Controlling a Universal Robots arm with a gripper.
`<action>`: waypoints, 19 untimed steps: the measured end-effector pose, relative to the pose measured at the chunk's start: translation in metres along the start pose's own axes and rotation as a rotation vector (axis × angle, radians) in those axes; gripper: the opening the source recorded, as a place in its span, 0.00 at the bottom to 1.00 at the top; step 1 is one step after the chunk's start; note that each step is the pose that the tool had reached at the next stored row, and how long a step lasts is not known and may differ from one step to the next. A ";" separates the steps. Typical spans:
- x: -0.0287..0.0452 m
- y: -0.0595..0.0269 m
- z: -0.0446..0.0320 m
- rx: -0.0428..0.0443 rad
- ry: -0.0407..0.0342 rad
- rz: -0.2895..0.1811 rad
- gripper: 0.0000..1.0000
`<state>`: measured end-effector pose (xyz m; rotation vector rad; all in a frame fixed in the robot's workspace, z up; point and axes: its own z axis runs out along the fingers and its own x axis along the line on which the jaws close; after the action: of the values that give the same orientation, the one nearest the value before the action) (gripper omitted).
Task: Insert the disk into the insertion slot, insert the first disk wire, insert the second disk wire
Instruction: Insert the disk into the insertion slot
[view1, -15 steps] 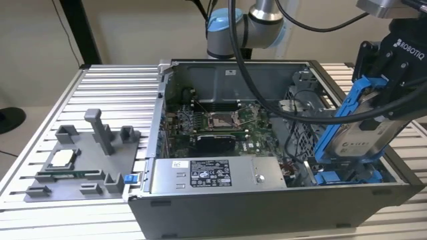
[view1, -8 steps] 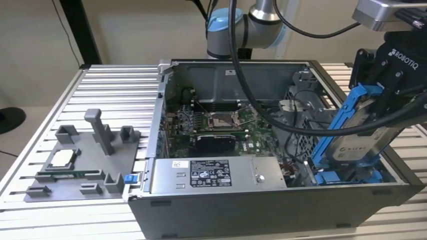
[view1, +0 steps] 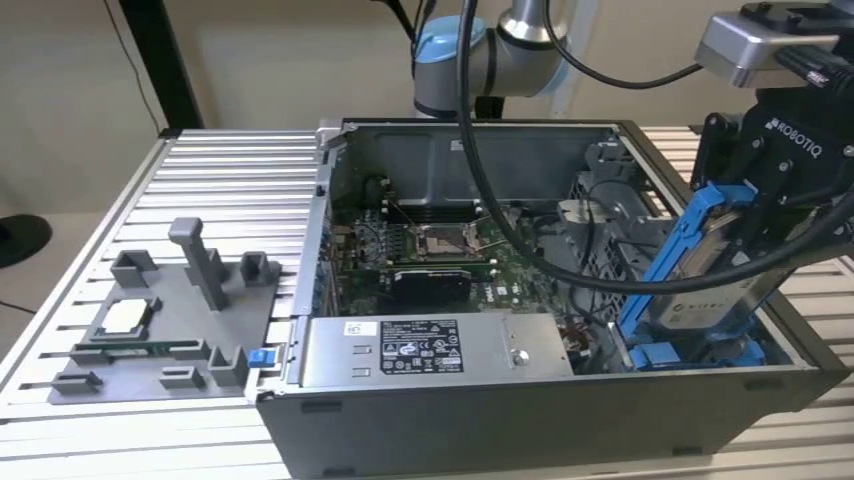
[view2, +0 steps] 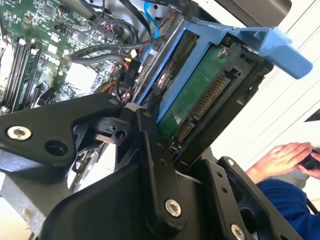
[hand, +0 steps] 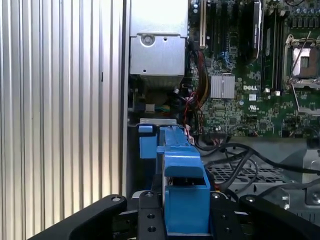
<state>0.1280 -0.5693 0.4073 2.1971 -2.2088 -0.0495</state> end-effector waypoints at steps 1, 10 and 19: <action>0.0000 -0.0001 0.0018 0.0000 -0.0008 0.000 0.00; 0.0001 -0.0008 0.0183 0.0000 -0.0031 -0.001 0.00; 0.0001 -0.0014 0.0317 0.0000 -0.0029 -0.001 0.00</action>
<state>0.1281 -0.5692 0.3756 2.1995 -2.2093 -0.0526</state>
